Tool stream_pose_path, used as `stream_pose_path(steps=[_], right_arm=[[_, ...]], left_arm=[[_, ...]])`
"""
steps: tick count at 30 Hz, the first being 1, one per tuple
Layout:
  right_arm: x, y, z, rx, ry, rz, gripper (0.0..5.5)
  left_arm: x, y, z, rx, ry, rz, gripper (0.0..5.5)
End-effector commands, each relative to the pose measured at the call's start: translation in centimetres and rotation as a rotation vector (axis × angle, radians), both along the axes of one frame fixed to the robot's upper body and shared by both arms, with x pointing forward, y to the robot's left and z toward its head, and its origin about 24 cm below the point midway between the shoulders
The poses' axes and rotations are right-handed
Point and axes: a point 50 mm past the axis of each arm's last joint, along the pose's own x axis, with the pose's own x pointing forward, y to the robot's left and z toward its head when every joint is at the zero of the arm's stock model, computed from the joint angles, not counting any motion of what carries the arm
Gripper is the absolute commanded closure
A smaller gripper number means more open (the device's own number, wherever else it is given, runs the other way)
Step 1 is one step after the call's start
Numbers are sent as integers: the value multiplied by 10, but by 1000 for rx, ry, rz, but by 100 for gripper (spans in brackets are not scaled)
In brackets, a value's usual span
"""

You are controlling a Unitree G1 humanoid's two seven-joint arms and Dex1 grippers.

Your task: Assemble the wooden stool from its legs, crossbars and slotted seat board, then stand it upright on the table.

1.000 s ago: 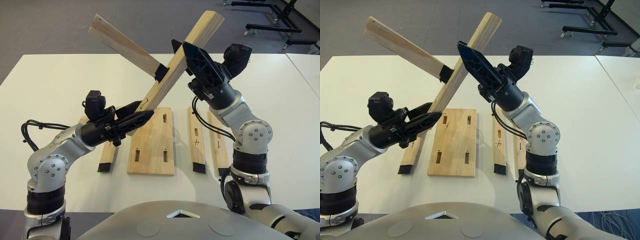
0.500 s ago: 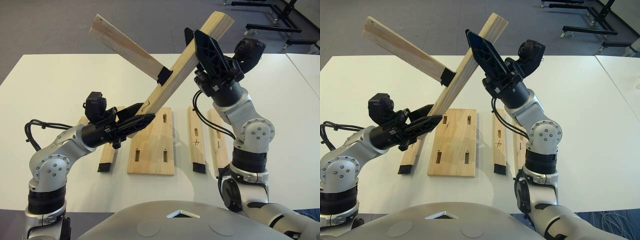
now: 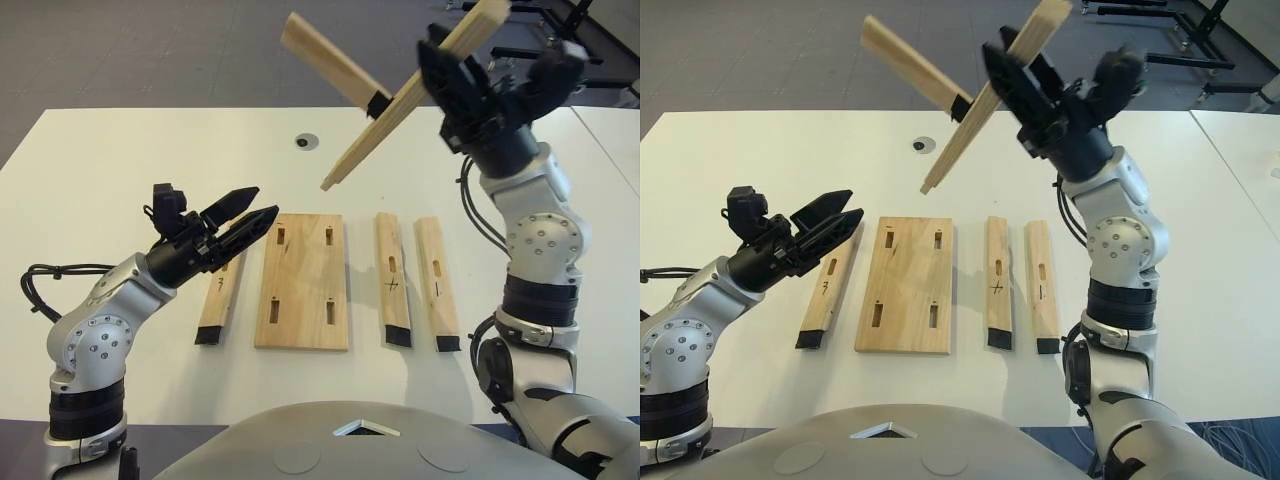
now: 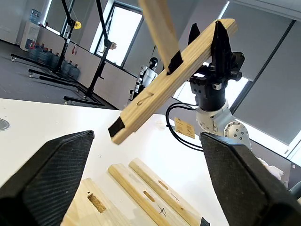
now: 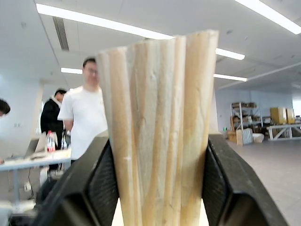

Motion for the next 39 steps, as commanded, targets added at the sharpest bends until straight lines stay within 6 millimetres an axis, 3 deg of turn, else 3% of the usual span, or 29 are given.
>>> stream_pose_path(steps=[1, 7, 11, 19, 27, 32, 39], right_arm=[[3, 5, -22, -151, 2, 43, 344], [11, 4, -47, -263, 20, 115, 344], [14, 6, -56, -245, 30, 138, 344], [15, 11, -42, -230, -38, 178, 344], [10, 21, -49, -233, -31, 234, 344], [11, 15, -68, -258, 31, 239, 344], [16, 8, -60, -247, -7, 200, 344]], left_arm=[[2, 4, -5, 47, 16, 31, 78], [5, 1, -10, 89, 32, 40, 76], [6, 0, -13, 129, 31, 41, 76], [2, -3, -19, 144, 26, 46, 76], [7, -2, -22, 163, 19, 40, 76], [8, -2, -22, 165, 8, 35, 76], [7, -1, -23, 171, 5, 31, 76]])
